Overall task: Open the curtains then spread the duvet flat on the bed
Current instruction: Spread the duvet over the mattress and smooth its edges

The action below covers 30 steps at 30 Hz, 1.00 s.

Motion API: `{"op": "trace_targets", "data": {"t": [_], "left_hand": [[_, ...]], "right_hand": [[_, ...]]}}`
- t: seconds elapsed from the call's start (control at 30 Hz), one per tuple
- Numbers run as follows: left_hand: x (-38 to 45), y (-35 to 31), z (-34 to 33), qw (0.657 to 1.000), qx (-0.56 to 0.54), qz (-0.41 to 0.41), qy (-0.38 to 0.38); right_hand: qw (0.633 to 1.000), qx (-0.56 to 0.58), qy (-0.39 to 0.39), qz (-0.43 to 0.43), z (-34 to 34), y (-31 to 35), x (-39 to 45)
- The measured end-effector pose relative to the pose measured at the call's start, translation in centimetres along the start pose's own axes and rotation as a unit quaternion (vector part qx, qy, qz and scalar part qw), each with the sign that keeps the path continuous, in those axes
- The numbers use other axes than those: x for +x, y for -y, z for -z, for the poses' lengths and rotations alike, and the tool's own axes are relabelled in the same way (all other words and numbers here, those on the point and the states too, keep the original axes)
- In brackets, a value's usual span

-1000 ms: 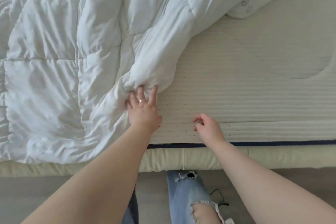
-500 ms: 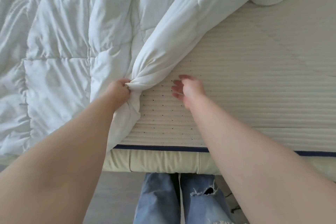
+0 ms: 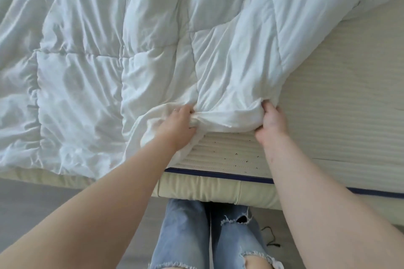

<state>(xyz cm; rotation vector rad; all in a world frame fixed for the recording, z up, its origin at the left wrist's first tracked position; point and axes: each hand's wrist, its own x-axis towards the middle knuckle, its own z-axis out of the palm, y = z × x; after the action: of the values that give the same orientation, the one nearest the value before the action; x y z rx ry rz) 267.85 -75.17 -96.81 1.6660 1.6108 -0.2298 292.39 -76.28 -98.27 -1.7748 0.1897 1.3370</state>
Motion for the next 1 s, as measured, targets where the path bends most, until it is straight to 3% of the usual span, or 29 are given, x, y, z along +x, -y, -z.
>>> {"op": "trace_targets", "data": {"t": [0.1, 0.2, 0.3, 0.37, 0.47, 0.57, 0.63, 0.73, 0.83, 0.87, 0.93, 1.0], "left_hand": [[-3.4, -1.1, -4.1, 0.991, 0.077, -0.106, 0.016], [-6.8, -1.7, -7.5, 0.960, 0.180, -0.215, -0.004], [-9.1, -2.1, -10.4, 0.924, 0.218, -0.310, -0.048], [-9.7, -2.2, -11.8, 0.926, 0.247, -0.285, -0.011], [-9.3, -1.4, -12.5, 0.921, 0.322, -0.212, 0.049], [-7.9, -1.2, -11.2, 0.905, 0.357, -0.220, 0.073], [-7.0, -2.0, -10.0, 0.918, 0.323, -0.209, 0.102], [-6.2, -3.0, -8.5, 0.924, 0.285, -0.172, 0.188], [-6.4, -3.5, -7.5, 0.891, 0.308, -0.172, 0.286], [-6.6, -3.6, -7.5, 0.880, 0.317, -0.177, 0.307], [-7.0, -3.7, -7.7, 0.866, 0.329, -0.179, 0.330], [-7.1, -3.8, -7.8, 0.876, 0.311, -0.158, 0.333]], "right_hand": [[0.982, -0.139, -0.119, 0.041, 8.8, -2.9, -1.0], [0.921, -0.323, -0.210, 0.060, 15.0, -5.8, -2.6], [0.916, -0.345, -0.206, 0.017, 17.0, -8.7, -4.4], [0.935, -0.300, -0.192, 0.006, 16.5, -9.9, -5.2], [0.946, -0.241, -0.202, 0.079, 14.8, -9.8, -5.9], [0.935, -0.222, -0.207, 0.185, 14.3, -8.6, -7.0], [0.912, -0.265, -0.191, 0.248, 15.0, -7.7, -7.9], [0.826, -0.441, -0.103, 0.335, 15.9, -6.8, -7.8], [0.666, -0.643, -0.032, 0.375, 15.7, -5.0, -6.7], [0.634, -0.683, -0.025, 0.362, 15.4, -4.4, -6.3], [0.603, -0.722, -0.017, 0.340, 14.7, -3.1, -5.2], [0.591, -0.720, 0.014, 0.362, 13.3, -1.8, -3.6]]}}
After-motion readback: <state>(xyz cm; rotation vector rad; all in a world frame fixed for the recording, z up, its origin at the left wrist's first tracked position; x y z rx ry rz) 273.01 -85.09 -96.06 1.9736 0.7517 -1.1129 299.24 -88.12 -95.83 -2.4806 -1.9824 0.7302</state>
